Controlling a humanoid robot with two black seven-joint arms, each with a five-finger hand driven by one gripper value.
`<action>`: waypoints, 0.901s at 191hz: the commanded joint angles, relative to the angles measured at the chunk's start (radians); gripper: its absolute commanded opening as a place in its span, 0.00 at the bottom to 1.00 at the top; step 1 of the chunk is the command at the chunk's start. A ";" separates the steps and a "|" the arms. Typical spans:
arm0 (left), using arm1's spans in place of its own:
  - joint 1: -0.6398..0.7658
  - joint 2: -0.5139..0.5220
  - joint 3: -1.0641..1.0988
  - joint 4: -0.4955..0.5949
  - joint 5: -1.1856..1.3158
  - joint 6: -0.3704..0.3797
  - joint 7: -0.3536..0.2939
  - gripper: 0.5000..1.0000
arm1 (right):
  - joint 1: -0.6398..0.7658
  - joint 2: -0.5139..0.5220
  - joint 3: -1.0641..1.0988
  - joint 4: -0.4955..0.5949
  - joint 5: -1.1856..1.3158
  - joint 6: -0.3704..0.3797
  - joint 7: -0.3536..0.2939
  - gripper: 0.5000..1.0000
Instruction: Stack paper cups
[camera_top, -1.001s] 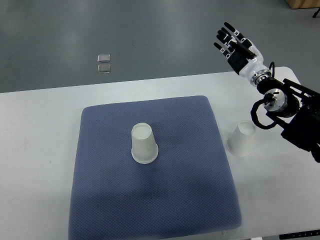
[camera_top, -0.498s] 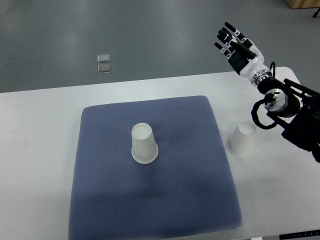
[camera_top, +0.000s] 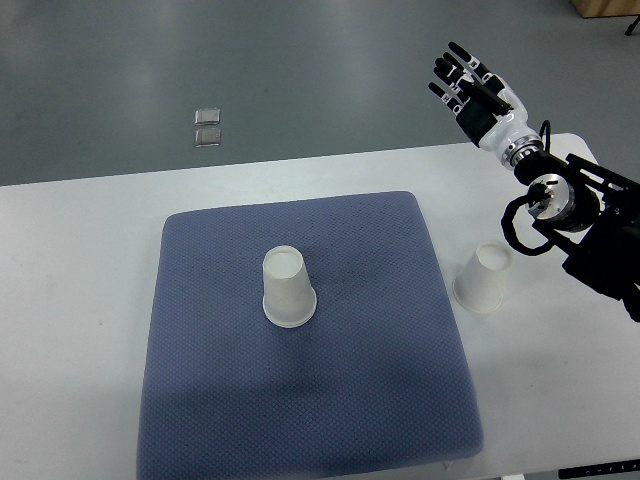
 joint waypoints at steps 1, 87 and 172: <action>0.000 0.000 0.000 0.000 0.000 -0.001 0.000 1.00 | 0.002 -0.010 0.000 0.006 -0.006 0.000 -0.002 0.83; 0.000 0.000 0.000 0.000 0.000 0.000 0.000 1.00 | 0.037 -0.199 -0.046 0.109 -0.504 0.006 -0.013 0.83; 0.000 0.000 0.000 0.000 0.000 0.000 0.000 1.00 | 0.189 -0.552 -0.281 0.512 -1.007 0.095 -0.055 0.83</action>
